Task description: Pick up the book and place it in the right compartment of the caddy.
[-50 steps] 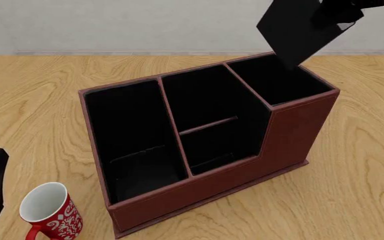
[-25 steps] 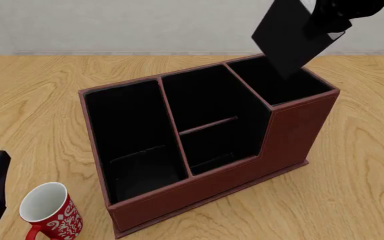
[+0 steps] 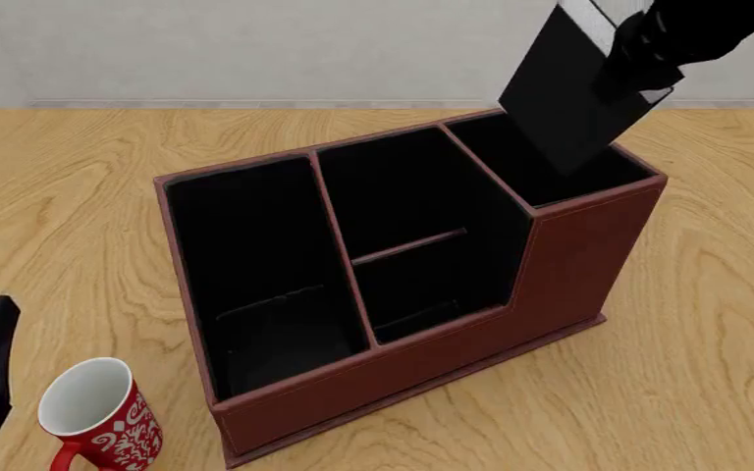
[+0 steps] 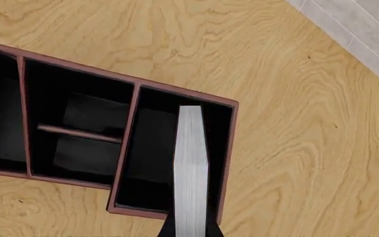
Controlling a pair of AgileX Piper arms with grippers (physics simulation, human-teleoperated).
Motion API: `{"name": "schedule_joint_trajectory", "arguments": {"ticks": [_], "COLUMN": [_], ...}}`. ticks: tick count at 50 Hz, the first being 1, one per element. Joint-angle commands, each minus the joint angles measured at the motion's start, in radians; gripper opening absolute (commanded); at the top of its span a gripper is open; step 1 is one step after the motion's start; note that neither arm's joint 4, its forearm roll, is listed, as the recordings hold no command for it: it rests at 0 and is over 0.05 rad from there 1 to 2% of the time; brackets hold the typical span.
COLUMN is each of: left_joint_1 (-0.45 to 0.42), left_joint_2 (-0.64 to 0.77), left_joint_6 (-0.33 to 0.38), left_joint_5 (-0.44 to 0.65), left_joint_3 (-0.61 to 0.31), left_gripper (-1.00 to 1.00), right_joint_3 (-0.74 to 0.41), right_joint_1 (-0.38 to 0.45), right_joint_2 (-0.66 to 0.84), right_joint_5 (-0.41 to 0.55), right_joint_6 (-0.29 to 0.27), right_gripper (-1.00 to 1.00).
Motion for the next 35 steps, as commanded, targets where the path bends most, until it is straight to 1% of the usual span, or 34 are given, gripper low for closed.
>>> {"name": "schedule_joint_trajectory", "arguments": {"ticks": [1,6,16,19,22,24,26,33,35], "left_joint_1": [-0.001,0.000,0.000,0.000,-0.001,-0.001,-0.001,0.001,0.001], "left_joint_2": [0.000,0.000,0.000,0.000,0.000,0.000,0.000,0.000,0.000], "left_joint_6": [0.003,0.001,0.000,-0.002,-0.002,-0.002,-0.001,-0.002,-0.004], "left_joint_5": [0.005,0.005,-0.001,-0.001,-0.003,-0.002,-0.003,-0.008,-0.008], "left_joint_3": [-0.005,-0.003,0.009,0.010,0.013,0.013,0.013,0.022,0.023], "left_gripper": [1.00,1.00,1.00,1.00,1.00,1.00,1.00,1.00,1.00], "right_joint_3": [-0.004,0.004,0.007,0.002,0.004,0.023,0.018,0.026,0.028], "right_joint_1": [0.003,-0.001,0.015,0.016,0.023,0.017,0.022,0.026,0.016], "right_joint_2": [0.007,0.011,0.017,0.018,0.016,0.014,0.017,0.019,0.022], "right_joint_5": [0.000,0.000,0.000,0.000,0.000,0.000,0.000,0.000,0.000], "right_joint_6": [0.021,0.015,0.033,0.030,0.038,0.032,0.042,0.045,0.036], "right_gripper": [-1.00,-1.00,-1.00,-1.00,-1.00,-1.00,-1.00,-1.00,-1.00]}}
